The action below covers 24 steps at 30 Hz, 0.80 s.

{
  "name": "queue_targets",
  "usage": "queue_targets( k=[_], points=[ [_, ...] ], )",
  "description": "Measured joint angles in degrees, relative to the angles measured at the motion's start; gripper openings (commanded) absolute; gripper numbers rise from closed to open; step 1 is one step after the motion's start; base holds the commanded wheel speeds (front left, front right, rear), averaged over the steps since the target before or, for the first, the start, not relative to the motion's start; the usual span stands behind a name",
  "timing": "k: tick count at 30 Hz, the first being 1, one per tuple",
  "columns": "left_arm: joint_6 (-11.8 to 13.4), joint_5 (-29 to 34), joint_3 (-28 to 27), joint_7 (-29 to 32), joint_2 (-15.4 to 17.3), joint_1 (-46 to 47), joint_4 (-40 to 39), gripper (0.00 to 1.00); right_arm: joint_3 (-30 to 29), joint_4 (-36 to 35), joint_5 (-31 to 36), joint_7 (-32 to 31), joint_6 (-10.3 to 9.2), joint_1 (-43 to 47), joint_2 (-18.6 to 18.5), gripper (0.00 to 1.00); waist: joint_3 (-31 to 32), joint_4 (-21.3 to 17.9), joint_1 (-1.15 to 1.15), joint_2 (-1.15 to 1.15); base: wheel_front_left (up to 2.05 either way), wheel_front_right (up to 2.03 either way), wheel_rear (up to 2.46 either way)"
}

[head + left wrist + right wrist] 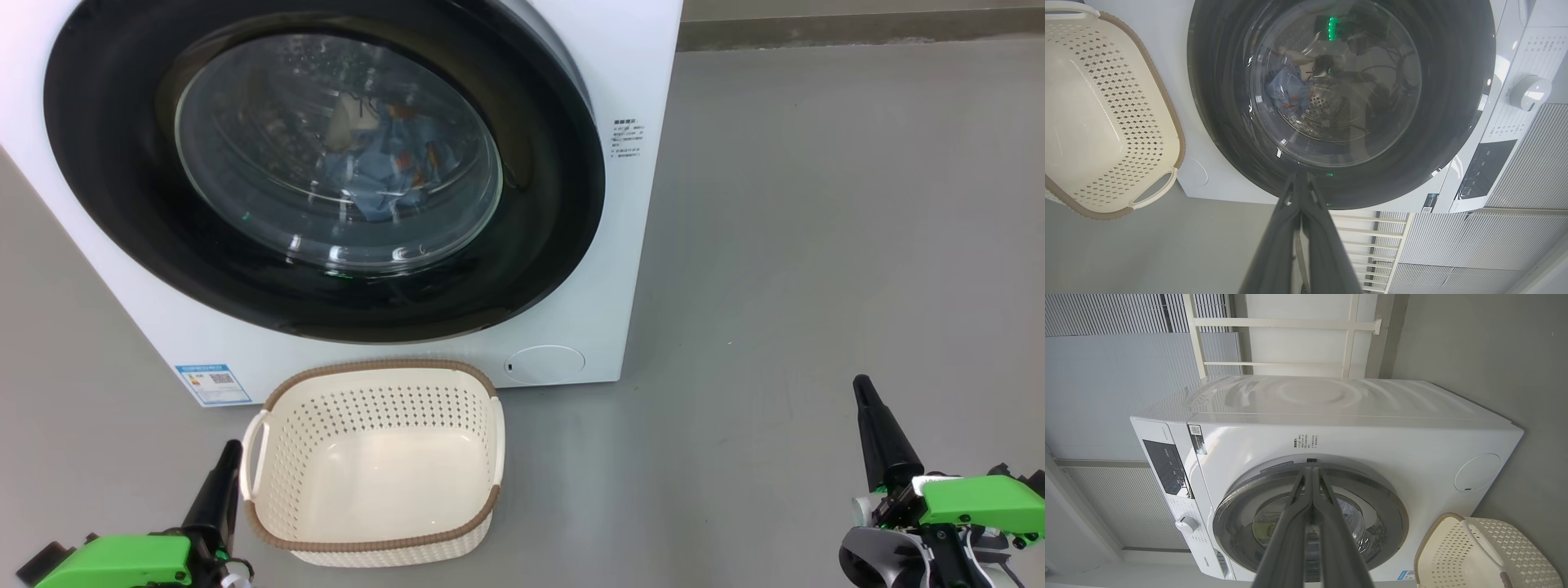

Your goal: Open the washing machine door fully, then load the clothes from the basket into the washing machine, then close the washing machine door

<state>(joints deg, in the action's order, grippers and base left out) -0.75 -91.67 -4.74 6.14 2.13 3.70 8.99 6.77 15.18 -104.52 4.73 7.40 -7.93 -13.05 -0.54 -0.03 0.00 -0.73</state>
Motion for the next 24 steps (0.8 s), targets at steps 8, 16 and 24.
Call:
queue_targets(
  k=[8, 16, 24],
  points=[
    [0.00, 0.00, 0.00, 0.00, 0.00, 0.00, -0.01, 0.00, 1.25, -0.38, -0.73, 0.96, 0.00, 0.00, -1.08, 0.00, -0.01, 0.00, 0.00, 0.00, 0.00, 0.00, 0.00],
    [0.00, 0.00, 0.00, 0.00, -0.01, 0.00, -0.01, 0.00, 2.53, -0.80, -2.43, 1.97, 0.00, 0.00, -2.05, 0.00, -0.02, 0.00, 0.00, 0.00, 0.00, 0.00, 0.00],
    [0.00, 0.00, 0.00, 0.00, -0.01, 0.00, -0.02, 0.00, 3.99, -1.36, -3.53, 3.09, 0.00, 0.00, -3.15, 0.00, -0.04, 0.01, 0.00, 0.00, 0.00, 0.00, 0.00]
  ],
)
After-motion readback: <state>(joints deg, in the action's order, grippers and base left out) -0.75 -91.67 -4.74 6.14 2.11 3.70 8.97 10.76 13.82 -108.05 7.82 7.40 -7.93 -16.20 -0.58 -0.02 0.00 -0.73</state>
